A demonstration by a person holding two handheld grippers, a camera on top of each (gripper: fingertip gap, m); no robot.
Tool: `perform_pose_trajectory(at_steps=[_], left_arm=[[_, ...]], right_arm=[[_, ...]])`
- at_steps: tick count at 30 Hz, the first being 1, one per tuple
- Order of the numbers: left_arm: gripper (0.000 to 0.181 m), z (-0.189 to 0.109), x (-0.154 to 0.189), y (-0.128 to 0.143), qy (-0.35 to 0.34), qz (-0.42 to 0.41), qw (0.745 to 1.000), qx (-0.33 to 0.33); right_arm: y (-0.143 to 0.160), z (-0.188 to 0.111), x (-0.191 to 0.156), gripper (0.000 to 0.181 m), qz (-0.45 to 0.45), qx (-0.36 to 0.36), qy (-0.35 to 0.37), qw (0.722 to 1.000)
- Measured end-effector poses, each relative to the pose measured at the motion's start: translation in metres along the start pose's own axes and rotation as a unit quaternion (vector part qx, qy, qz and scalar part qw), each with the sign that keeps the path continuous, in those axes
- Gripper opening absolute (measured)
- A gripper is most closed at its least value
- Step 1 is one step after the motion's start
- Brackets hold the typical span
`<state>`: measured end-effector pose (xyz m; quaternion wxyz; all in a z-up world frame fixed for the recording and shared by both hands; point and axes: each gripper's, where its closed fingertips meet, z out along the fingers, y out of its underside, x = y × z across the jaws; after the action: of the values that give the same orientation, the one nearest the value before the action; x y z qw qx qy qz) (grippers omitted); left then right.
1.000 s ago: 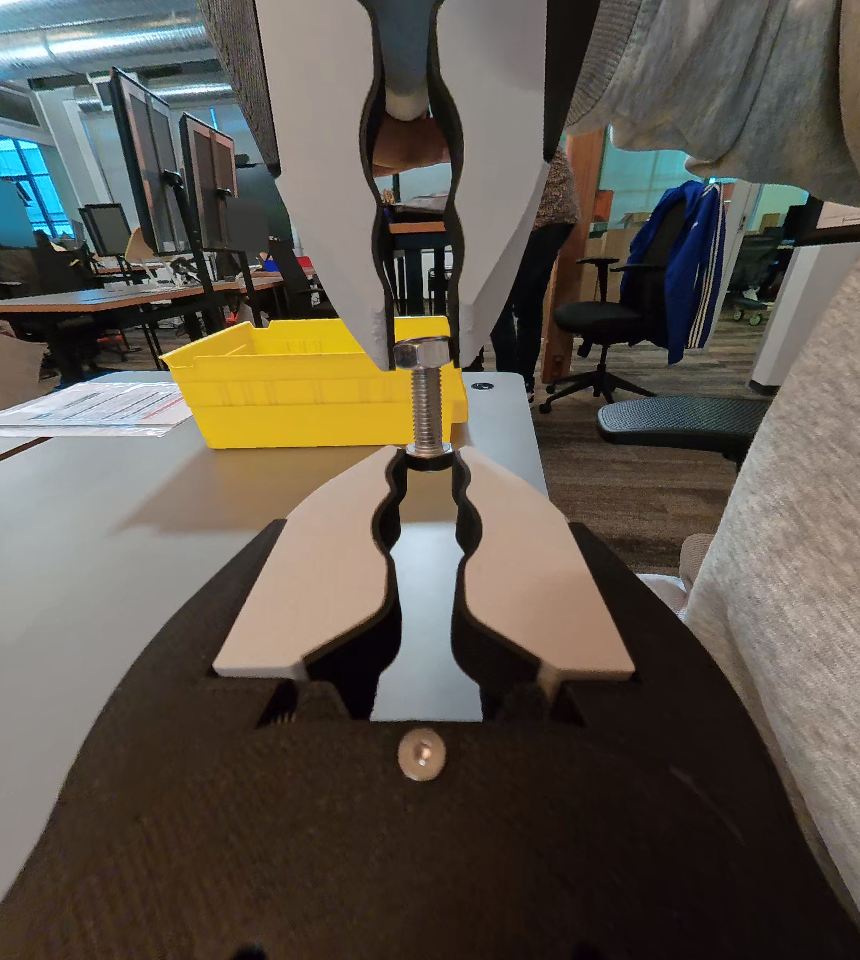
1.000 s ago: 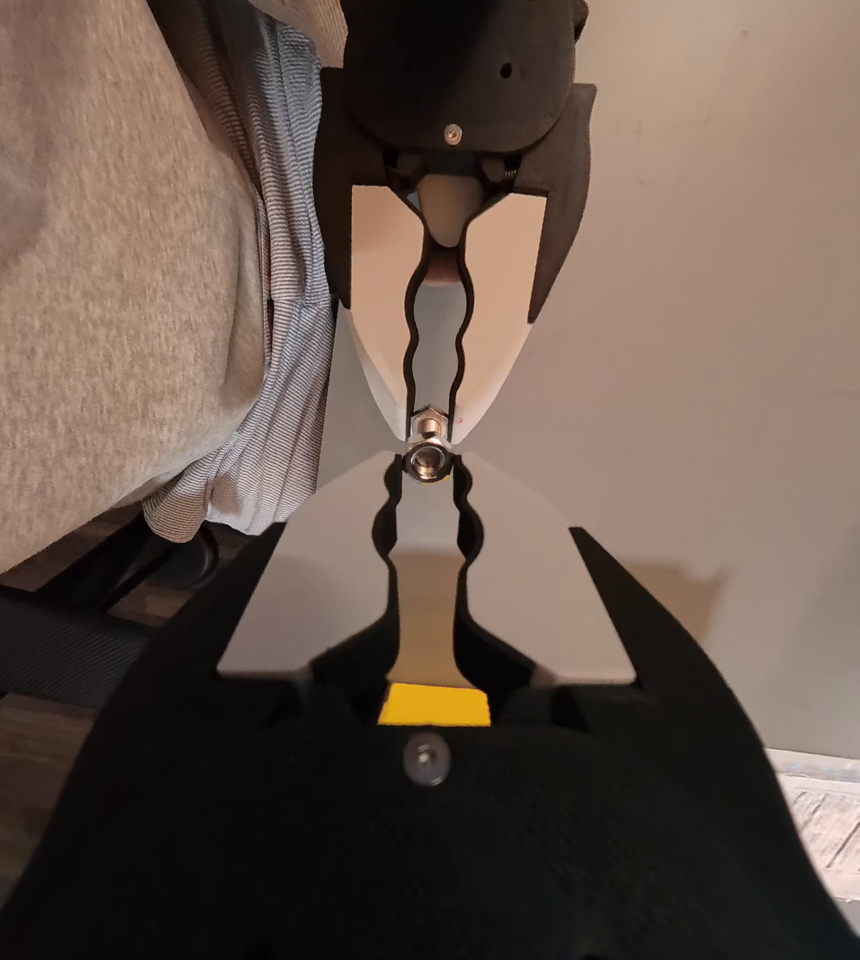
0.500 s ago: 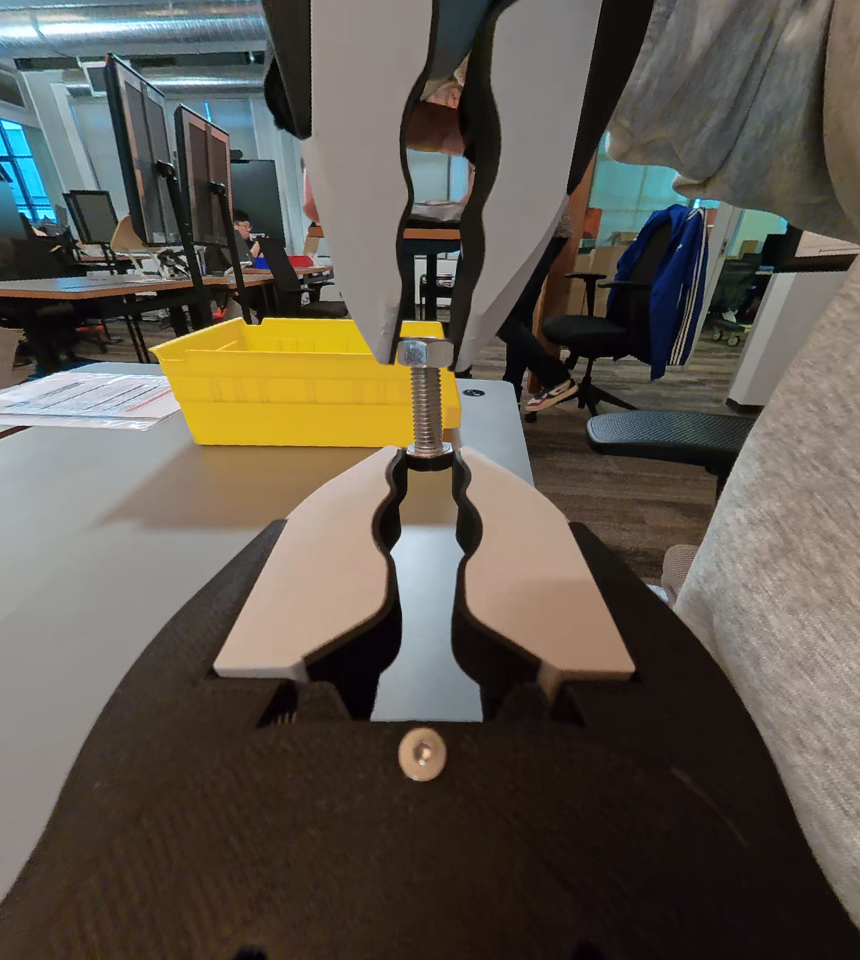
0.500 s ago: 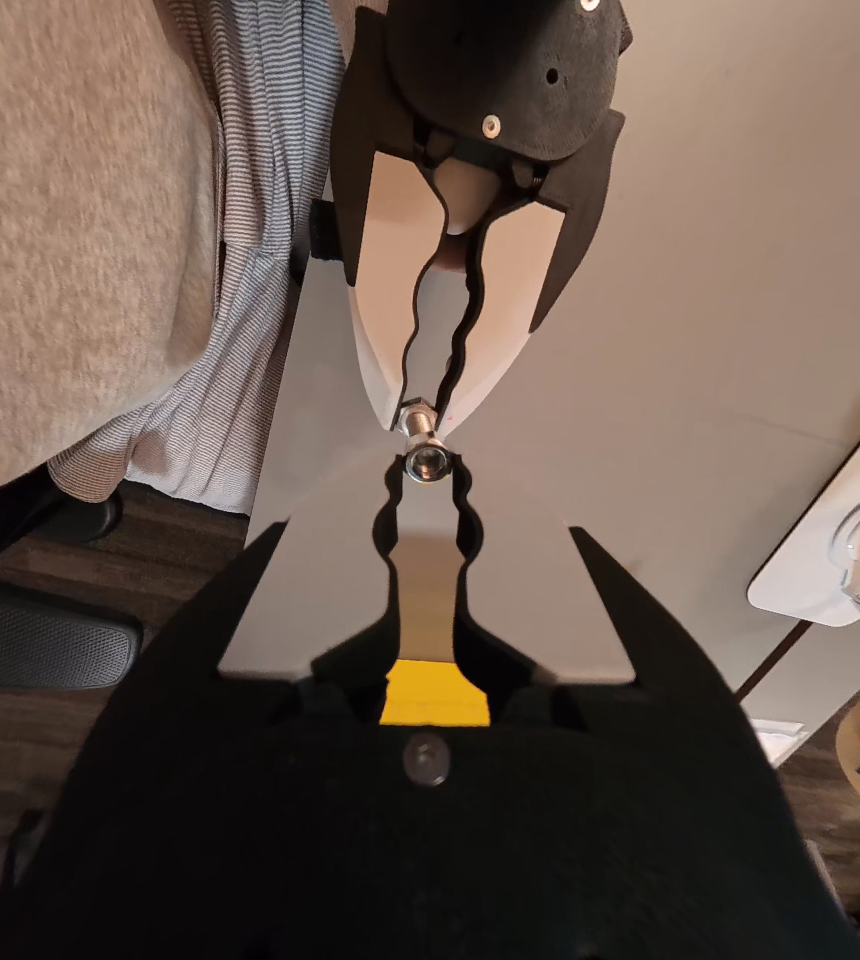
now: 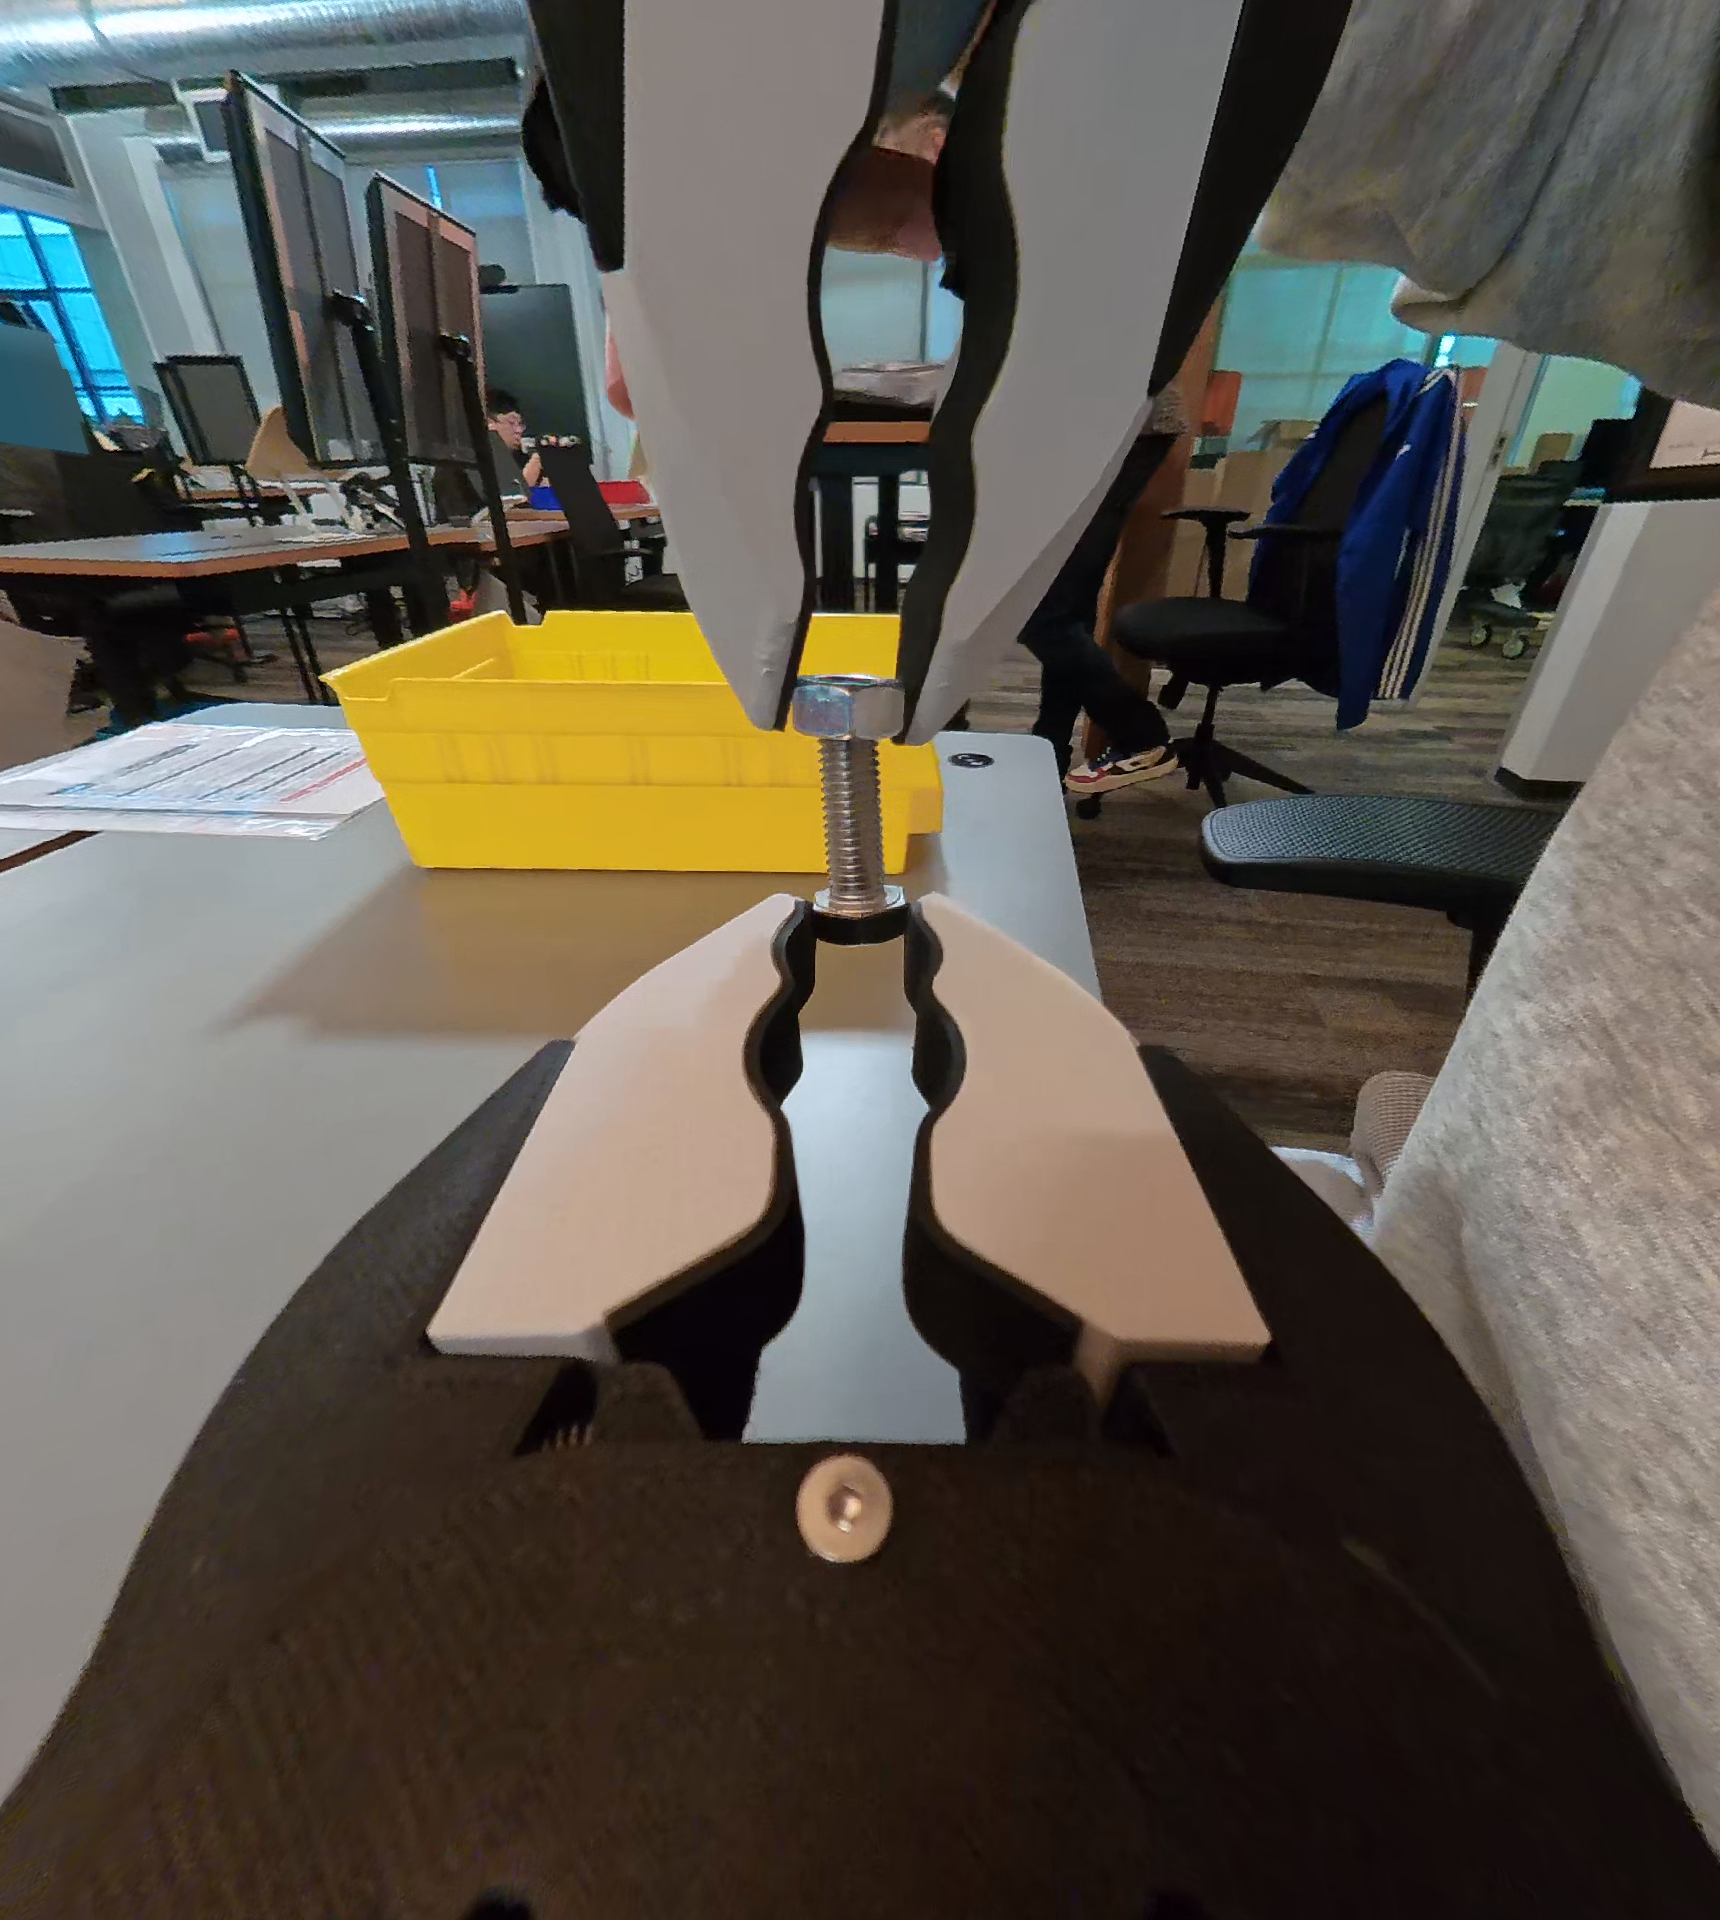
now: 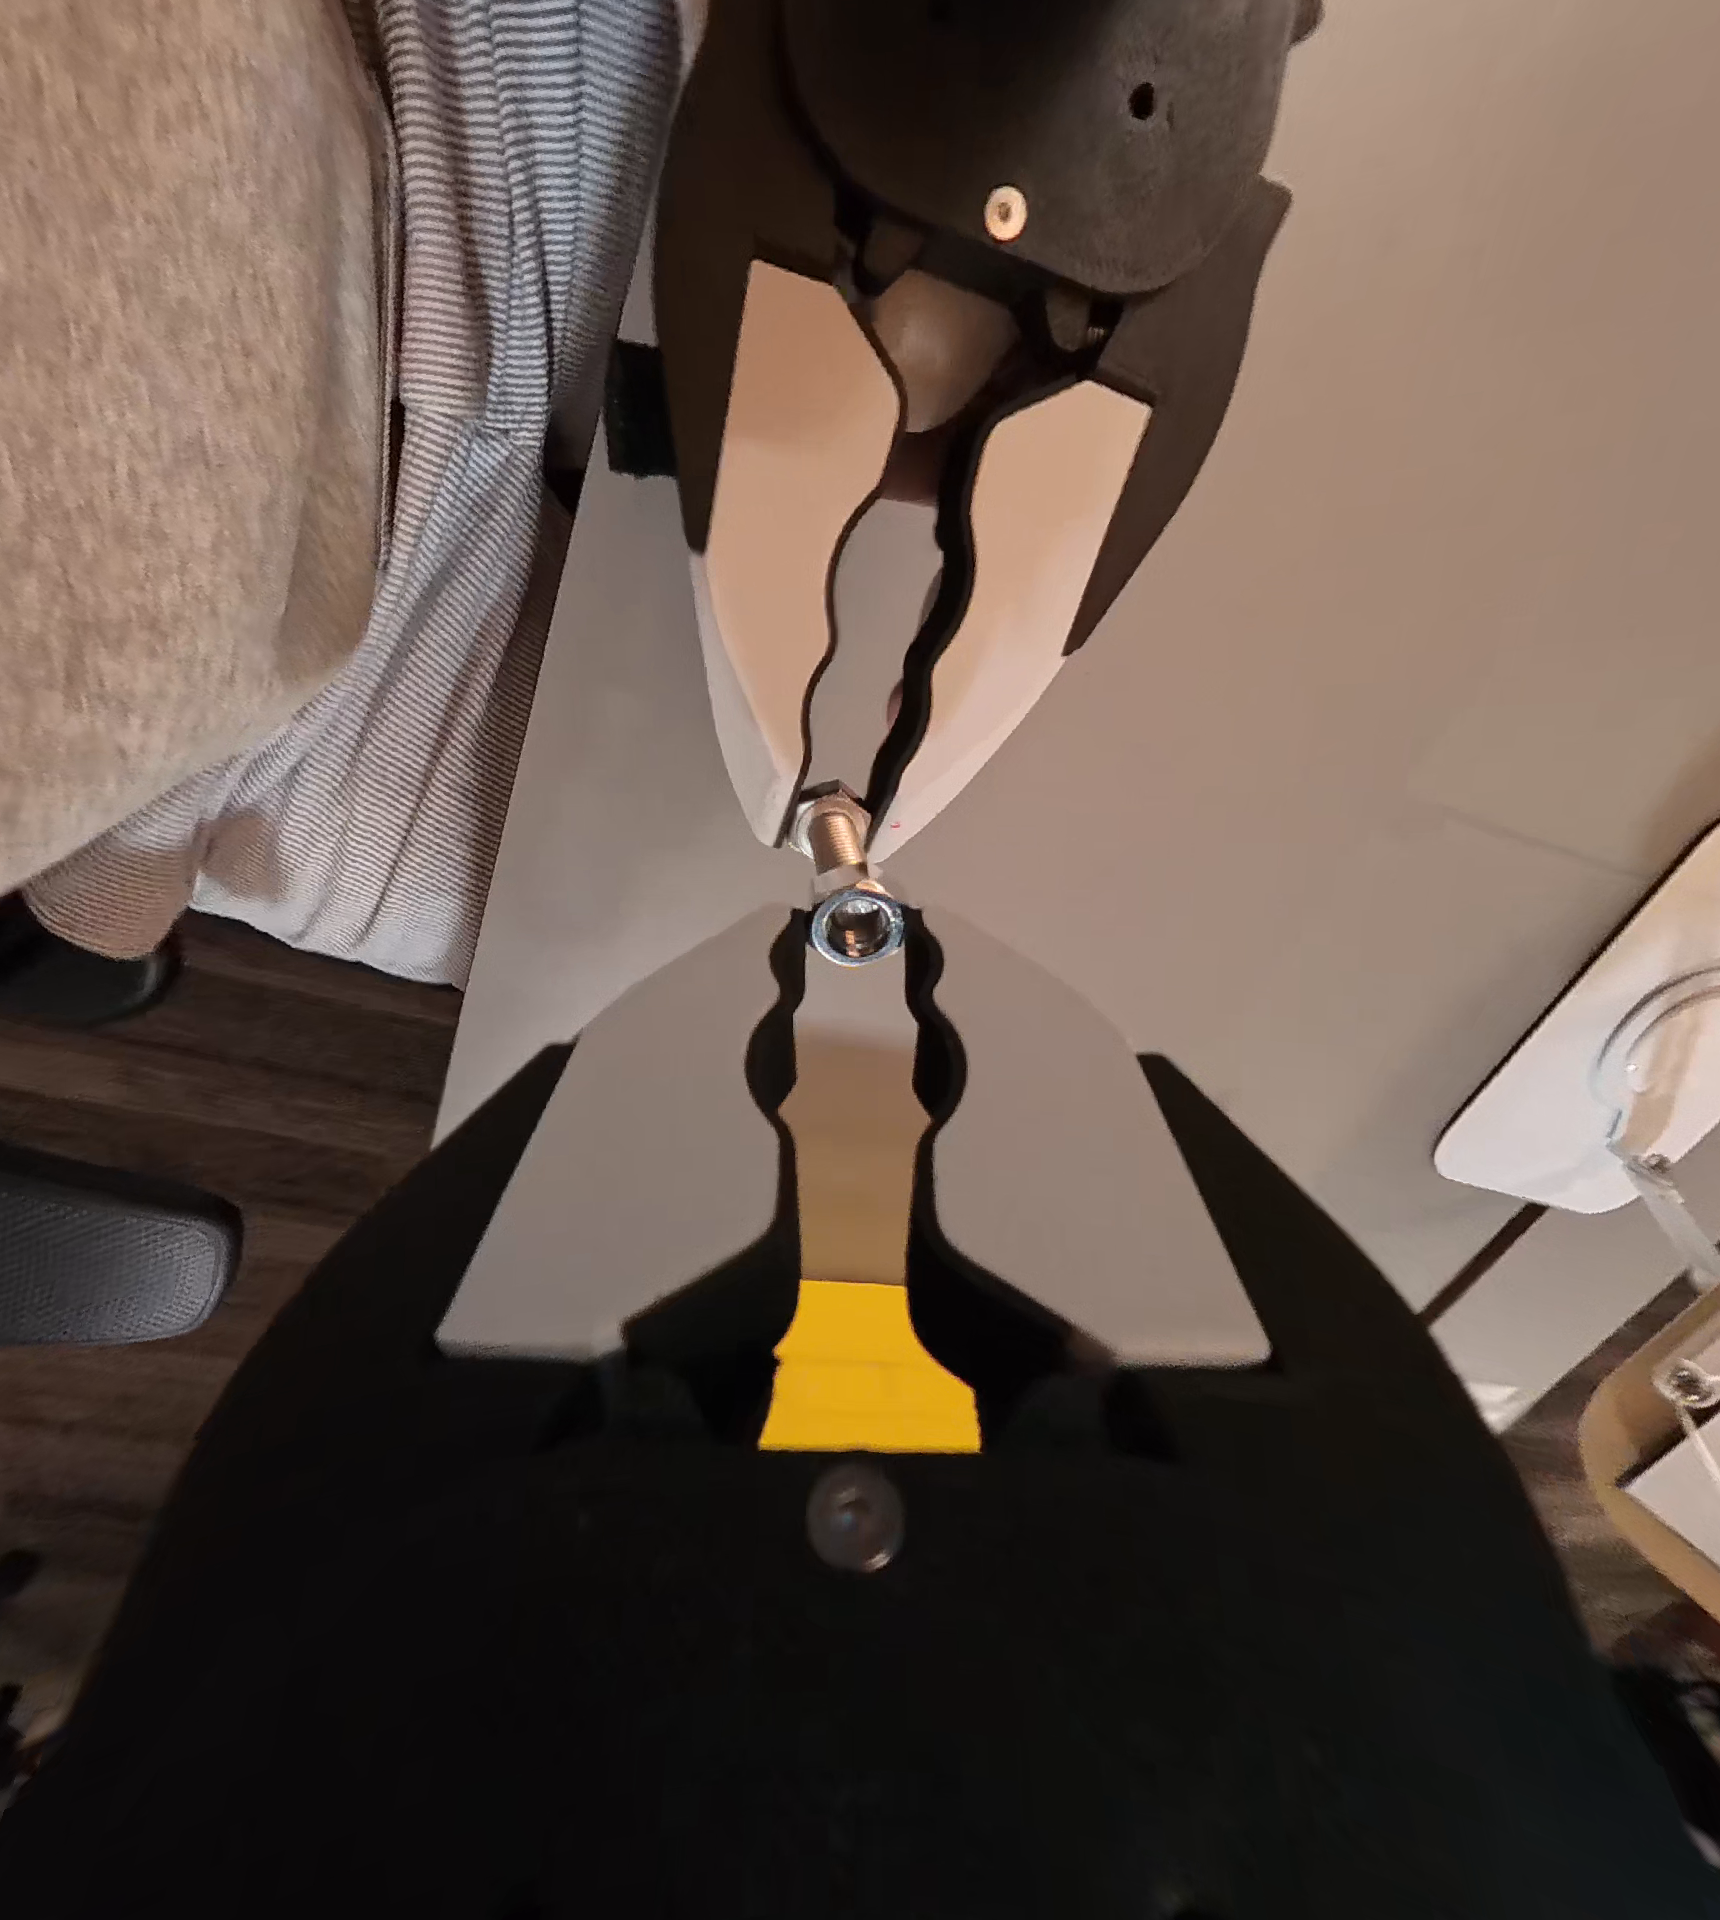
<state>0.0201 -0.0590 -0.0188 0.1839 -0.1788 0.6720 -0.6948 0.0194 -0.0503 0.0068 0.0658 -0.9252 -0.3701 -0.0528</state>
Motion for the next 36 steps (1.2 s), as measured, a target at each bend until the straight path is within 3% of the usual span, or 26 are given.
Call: perform_pose_trajectory(at_steps=[10, 18, 24, 36], left_arm=[[0.017, 0.0, -0.008, 0.002, -0.034, 0.028, 0.999, -0.008], [0.017, 0.0, -0.007, 0.0, -0.029, 0.024, 0.999, -0.004], [0.017, -0.001, -0.006, -0.003, -0.025, 0.019, 0.999, 0.005], [0.017, -0.004, -0.009, -0.009, -0.025, -0.008, 0.999, 0.028]], right_arm=[[-0.001, 0.003, 0.004, 0.019, 0.181, 0.021, -0.043, 0.982], [0.001, -0.001, 0.006, 0.04, 0.152, 0.017, -0.029, 0.988], [-0.016, -0.009, 0.001, 0.038, 0.12, 0.072, -0.037, 0.989], [-0.001, -0.005, 0.0, 0.036, 0.138, 0.044, -0.044, 0.989]])
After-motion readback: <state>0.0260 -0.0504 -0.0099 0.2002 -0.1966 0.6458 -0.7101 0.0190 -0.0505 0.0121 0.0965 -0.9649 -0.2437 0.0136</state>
